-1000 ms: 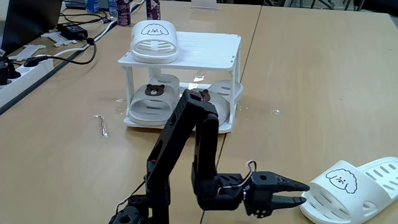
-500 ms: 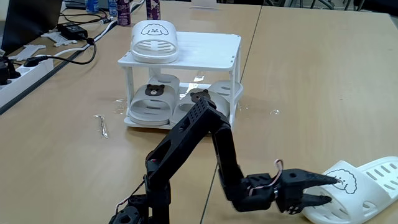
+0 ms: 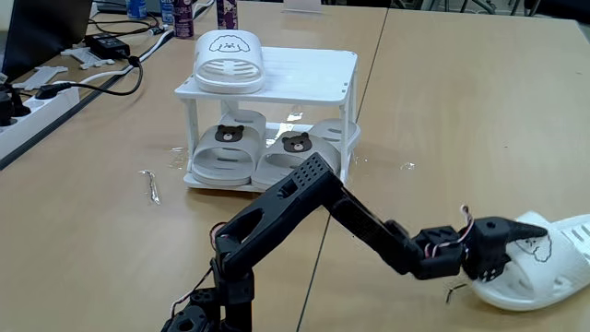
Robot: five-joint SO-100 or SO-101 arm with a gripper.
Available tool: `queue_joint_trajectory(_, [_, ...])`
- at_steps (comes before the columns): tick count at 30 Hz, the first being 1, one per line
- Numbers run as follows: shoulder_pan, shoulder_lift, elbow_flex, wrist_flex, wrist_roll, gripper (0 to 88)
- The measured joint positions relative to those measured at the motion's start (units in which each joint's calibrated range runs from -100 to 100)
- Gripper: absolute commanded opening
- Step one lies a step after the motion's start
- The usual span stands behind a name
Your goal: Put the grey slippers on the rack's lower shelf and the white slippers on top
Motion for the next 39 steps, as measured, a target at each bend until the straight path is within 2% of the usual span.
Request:
queue_joint_trajectory(5, [1.35,-9.57,-7.19,20.09,0.0,0.8])
queue_joint_trajectory(9, [2.62,-23.84,-7.55,33.82,0.0,0.8])
queue_joint_trajectory(15, [4.19,-44.95,-7.64,43.95,0.0,0.8])
queue_joint_trajectory(18, [2.32,-54.27,-7.64,48.58,0.0,0.8])
queue_joint_trajectory(23, [-9.36,-70.68,-1.71,52.53,0.0,0.8])
queue_joint_trajectory(28, [-26.97,-80.0,6.74,52.53,0.0,0.8])
queue_joint_trajectory(33, [-40.0,-80.16,7.46,52.53,0.0,0.8])
queue_joint_trajectory(39, [-47.57,-66.8,0.36,52.53,0.0,0.8])
